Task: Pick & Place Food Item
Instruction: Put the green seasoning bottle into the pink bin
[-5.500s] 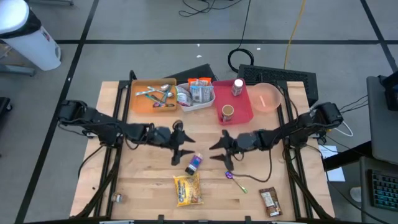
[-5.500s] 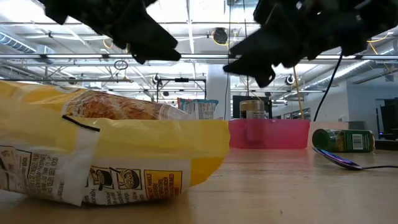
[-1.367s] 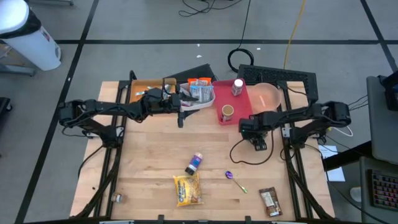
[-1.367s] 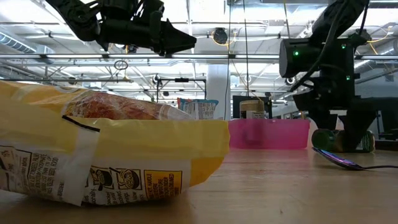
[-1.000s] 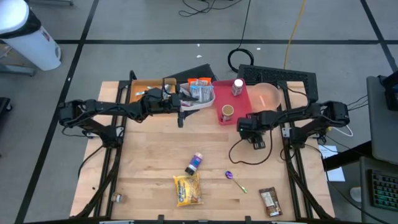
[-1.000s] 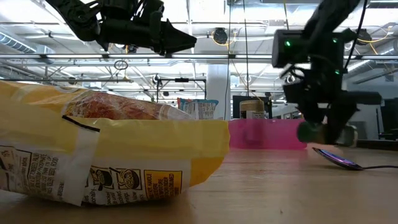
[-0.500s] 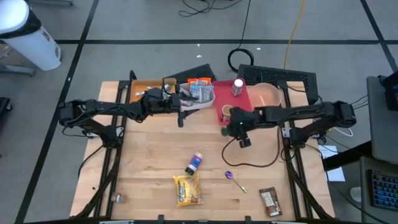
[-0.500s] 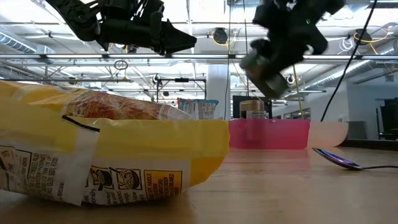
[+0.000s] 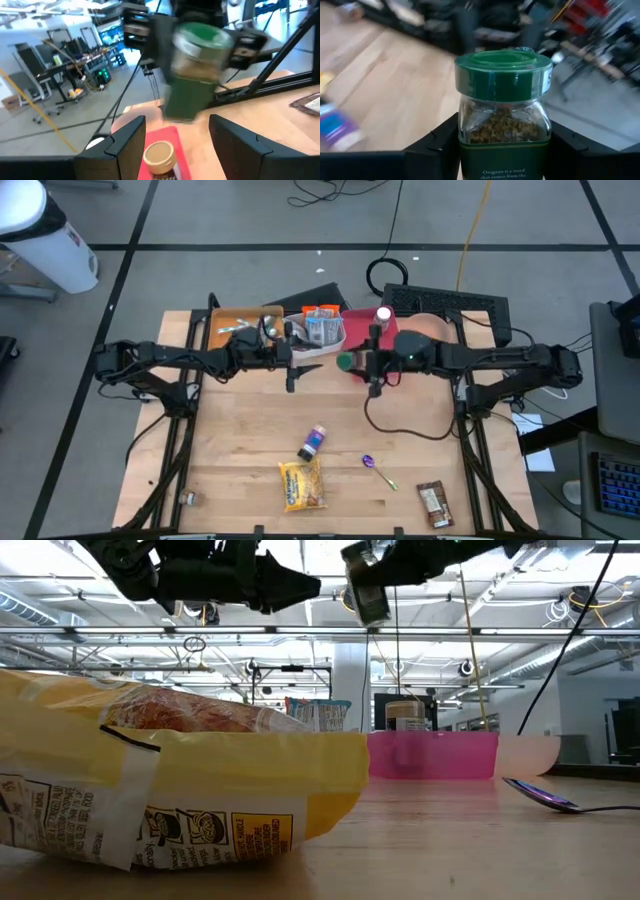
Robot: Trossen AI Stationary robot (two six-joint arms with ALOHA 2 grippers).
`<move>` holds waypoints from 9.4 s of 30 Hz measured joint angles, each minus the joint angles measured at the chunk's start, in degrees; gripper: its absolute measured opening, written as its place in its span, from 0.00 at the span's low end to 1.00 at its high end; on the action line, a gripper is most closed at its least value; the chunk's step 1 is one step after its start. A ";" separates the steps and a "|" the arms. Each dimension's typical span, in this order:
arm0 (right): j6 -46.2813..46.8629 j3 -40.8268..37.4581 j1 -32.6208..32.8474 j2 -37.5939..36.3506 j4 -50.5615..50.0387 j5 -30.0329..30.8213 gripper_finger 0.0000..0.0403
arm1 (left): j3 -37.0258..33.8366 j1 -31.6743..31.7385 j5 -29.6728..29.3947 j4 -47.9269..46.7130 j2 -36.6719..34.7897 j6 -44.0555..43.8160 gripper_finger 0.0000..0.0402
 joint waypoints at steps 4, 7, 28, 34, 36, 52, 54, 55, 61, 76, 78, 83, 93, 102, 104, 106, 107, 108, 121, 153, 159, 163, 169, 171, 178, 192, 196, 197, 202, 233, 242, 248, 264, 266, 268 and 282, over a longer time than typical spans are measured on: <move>-0.43 0.00 -2.06 0.86 5.42 -4.36 0.47 | 0.00 -0.98 0.04 1.66 0.00 -0.97 0.57; 1.28 0.09 -3.27 2.10 11.47 -8.96 0.47 | 0.13 -1.21 0.02 2.14 0.00 -2.28 0.57; 1.31 -0.13 -5.10 6.46 18.13 -12.25 0.47 | 5.90 -1.27 0.21 -4.88 3.52 -5.86 0.57; 1.51 -0.02 -5.24 6.48 19.46 -12.00 0.47 | 5.97 -1.30 2.26 -3.67 3.68 -6.94 0.57; 1.55 -0.02 -5.24 6.46 20.22 -12.02 0.47 | 5.97 -1.30 2.75 -2.57 3.76 -7.97 0.57; 4.30 -0.02 -4.08 6.55 25.86 -15.86 0.47 | 6.01 -1.70 0.72 -1.90 3.74 -6.86 0.57; 4.53 -0.02 -4.03 6.56 26.74 -16.33 0.47 | 6.01 -1.91 0.47 -2.00 3.74 -6.84 0.57; 4.56 -0.02 -4.03 6.64 27.27 -16.47 0.47 | 6.01 -1.97 0.45 -1.93 3.74 -6.84 0.57; 5.82 -0.02 -4.01 8.62 32.04 -17.62 0.47 | 5.97 -2.86 -0.28 -0.06 3.74 -6.51 0.57; 5.86 0.00 -3.80 9.69 33.60 -19.48 0.47 | 5.88 -3.63 2.34 1.07 3.78 -6.94 0.57; 5.75 -0.54 -3.92 9.69 34.40 -19.48 0.47 | 5.88 -3.63 2.38 1.05 3.78 -6.97 0.57; 5.61 -2.63 -4.02 9.70 37.34 -19.46 0.47 | 5.88 -3.52 2.74 0.06 3.80 -7.14 0.57; 5.61 -2.82 -4.45 9.71 37.23 -19.46 0.47 | 10.16 -4.33 2.56 -8.13 3.80 -7.81 0.63; 5.85 -2.89 -4.51 9.82 37.47 -18.78 0.47 | 10.77 -5.86 -4.27 -8.01 3.72 -7.40 0.84; 5.87 -2.89 -4.50 9.82 38.27 -18.84 0.47 | 10.80 -5.86 -3.95 -7.91 3.72 -7.23 0.86; 5.87 -2.89 -4.49 9.82 38.55 -18.95 0.47 | 10.80 -5.86 -3.80 -7.73 3.72 -7.35 0.87; 5.89 -2.89 -4.48 9.82 38.51 -18.99 0.47 | 10.80 -5.86 -3.81 -7.73 3.72 -7.33 0.87; 5.92 -2.89 -4.47 9.82 38.46 -19.02 0.47 | 10.80 -5.84 -3.83 -7.74 3.72 -7.34 0.87; 7.54 -2.89 -4.49 9.73 38.84 -21.03 0.47 | 10.75 -5.54 -10.34 2.75 11.03 -8.86 0.73; 6.91 -2.89 -4.45 9.76 36.39 -20.67 0.47 | 10.71 -5.54 -7.91 4.56 11.39 -7.94 0.64; 7.26 -2.89 -4.47 9.76 36.03 -20.75 0.47 | 10.71 -5.58 -8.23 3.94 11.39 -3.95 0.52; 7.07 -2.89 -4.45 9.62 35.89 -20.62 0.53 | 10.72 -5.58 -8.75 3.41 11.39 -2.78 0.52; 7.02 -2.86 -4.34 7.55 34.99 -17.74 0.82 | 10.69 -5.47 -14.79 -1.29 10.44 0.02 0.52; 6.32 -2.82 -4.36 6.26 33.43 -17.71 0.87 | 10.73 -5.54 -17.73 -4.28 9.24 0.82 0.52; 1.38 -2.82 -3.82 -0.16 20.76 -14.89 0.92 | 11.15 -5.56 -26.49 -17.03 4.70 4.52 0.51; -15.17 -2.77 3.97 -1.62 12.62 8.02 0.88 | 20.14 -6.65 -29.10 -36.33 8.03 3.00 0.51; -13.09 -1.84 3.99 -1.70 10.21 7.97 0.87 | 22.56 -6.97 -29.02 -38.70 10.54 3.05 0.51; -12.54 -1.70 3.99 -1.66 9.52 7.97 0.87 | 23.38 -6.98 -29.01 -39.51 11.09 3.06 0.51; -11.32 -1.53 3.86 -1.36 7.32 7.82 0.87 | 27.11 -7.68 -31.78 -42.52 14.23 3.19 0.51; -8.73 -1.53 2.09 3.51 6.86 6.04 0.64 | 29.70 -9.14 -31.50 -44.46 16.55 4.90 0.51; -8.27 -1.53 2.09 3.51 6.78 5.30 0.47 | 29.68 -9.19 -31.52 -44.55 16.55 6.01 0.51; -8.54 -1.53 2.09 3.51 6.81 5.49 0.47 | 29.68 -9.18 -31.55 -44.18 16.55 5.34 0.54; -10.63 -1.55 1.51 0.40 2.74 9.41 0.47 | 29.68 -11.87 -36.83 -49.62 12.16 2.69 0.86; -9.94 -1.53 0.77 -1.01 2.11 9.24 0.47 | 29.68 -12.21 -36.85 -52.82 10.87 1.95 0.83; -8.72 -1.53 -0.60 -2.32 0.92 9.16 0.47 | 29.68 -12.02 -36.24 -55.99 9.65 0.85 0.81; -2.91 -1.53 -18.83 -4.39 -9.20 1.48 0.47 | 29.67 -4.71 -13.11 -59.36 7.74 0.57 0.71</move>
